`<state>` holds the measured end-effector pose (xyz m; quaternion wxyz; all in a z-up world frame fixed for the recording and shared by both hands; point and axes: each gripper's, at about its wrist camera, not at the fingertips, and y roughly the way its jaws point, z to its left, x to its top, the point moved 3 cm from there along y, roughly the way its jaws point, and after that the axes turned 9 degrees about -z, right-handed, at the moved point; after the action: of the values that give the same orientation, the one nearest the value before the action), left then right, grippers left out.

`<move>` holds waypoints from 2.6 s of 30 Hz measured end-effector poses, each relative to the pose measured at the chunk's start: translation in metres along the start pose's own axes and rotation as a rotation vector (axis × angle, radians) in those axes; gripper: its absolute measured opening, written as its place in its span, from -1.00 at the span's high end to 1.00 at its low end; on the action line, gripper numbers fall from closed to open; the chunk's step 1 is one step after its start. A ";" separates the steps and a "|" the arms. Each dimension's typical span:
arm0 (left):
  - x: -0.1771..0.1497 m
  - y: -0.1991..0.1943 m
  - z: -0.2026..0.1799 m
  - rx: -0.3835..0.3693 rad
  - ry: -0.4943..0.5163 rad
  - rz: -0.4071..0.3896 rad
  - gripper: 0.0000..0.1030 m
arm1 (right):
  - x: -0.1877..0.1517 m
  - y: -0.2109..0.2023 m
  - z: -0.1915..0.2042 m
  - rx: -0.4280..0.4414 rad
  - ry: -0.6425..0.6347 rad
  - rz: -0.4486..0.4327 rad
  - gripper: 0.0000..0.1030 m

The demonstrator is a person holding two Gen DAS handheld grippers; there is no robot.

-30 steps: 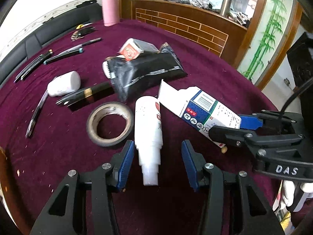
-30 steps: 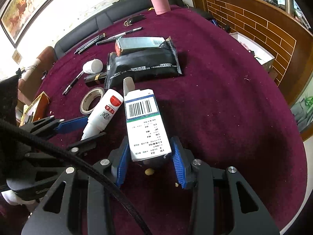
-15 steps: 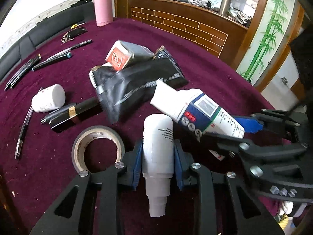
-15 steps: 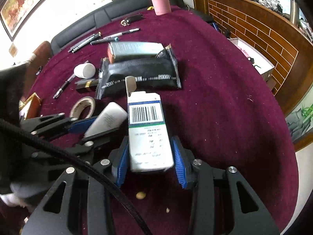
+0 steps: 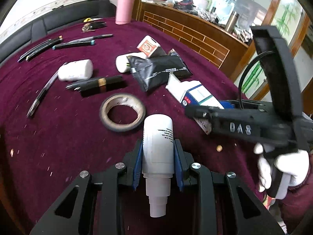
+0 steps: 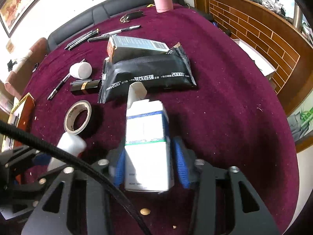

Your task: Organize objects

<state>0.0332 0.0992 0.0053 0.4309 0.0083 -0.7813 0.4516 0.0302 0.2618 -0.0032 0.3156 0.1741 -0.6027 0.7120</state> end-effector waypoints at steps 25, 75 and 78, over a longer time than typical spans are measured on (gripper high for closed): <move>-0.097 -0.210 0.213 0.331 -0.518 -0.298 0.52 | -0.028 -0.028 0.279 0.591 -0.202 0.151 0.26; -0.072 -0.221 0.172 0.147 -0.491 -0.363 0.04 | 0.007 -0.092 0.225 0.353 -0.246 -0.269 -0.42; -0.051 -0.193 0.141 0.111 -0.410 -0.314 0.04 | 0.032 -0.113 0.159 0.341 -0.116 -0.406 -1.00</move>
<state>0.0490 -0.1350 0.0746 0.3272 0.2445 -0.8153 0.4104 0.0597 0.1235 0.1353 0.3829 0.3824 -0.4439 0.7142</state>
